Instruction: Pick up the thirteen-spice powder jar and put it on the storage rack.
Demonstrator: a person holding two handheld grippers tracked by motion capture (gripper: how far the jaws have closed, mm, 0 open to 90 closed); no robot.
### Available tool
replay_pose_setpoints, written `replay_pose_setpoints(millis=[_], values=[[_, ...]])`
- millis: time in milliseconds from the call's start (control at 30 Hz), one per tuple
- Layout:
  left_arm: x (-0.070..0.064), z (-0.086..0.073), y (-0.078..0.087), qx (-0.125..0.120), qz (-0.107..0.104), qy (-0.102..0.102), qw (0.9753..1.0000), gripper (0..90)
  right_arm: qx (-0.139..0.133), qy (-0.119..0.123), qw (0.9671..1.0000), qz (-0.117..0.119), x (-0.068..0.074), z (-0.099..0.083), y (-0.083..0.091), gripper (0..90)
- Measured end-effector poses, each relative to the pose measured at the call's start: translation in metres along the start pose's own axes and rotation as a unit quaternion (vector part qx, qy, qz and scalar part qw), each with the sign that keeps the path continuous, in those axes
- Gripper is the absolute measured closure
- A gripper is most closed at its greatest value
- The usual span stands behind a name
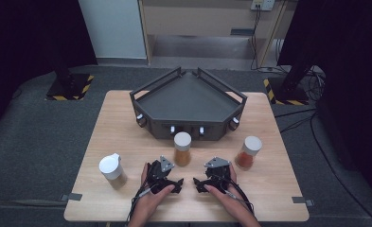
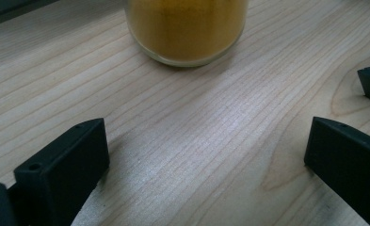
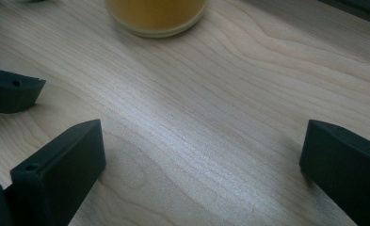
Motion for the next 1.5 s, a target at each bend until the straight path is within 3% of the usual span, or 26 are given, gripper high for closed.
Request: replay_pose_setpoints(millis=[733, 833, 1500], values=[[0.001, 0.001, 0.001, 0.001, -0.002, 0.001, 1.0, 0.0, 0.0, -0.001, 1.0, -0.001, 0.0, 0.0, 0.0, 0.7], [0.0, 0.002, 0.002, 0.002, -0.009, -0.008, 0.9999, 1.6, 0.0, -0.001, 1.0, -0.001, 0.0, 0.0, 0.0, 0.7], [-0.005, 0.008, 0.021, -0.003, -0.003, -0.01, 0.9999, 1.4, 0.0, -0.001, 1.0, -0.001, 0.0, 0.0, 0.0, 0.7]])
Point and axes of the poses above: each handheld gripper's, and its own axes: y roughly backward along the jaws, z roughly out of its top, x roughly to its left, the point moved 1 cm from there along -y, roughly forward along the jaws, and after that the axes turned 10 degrees about y, right-handed, at the moved point
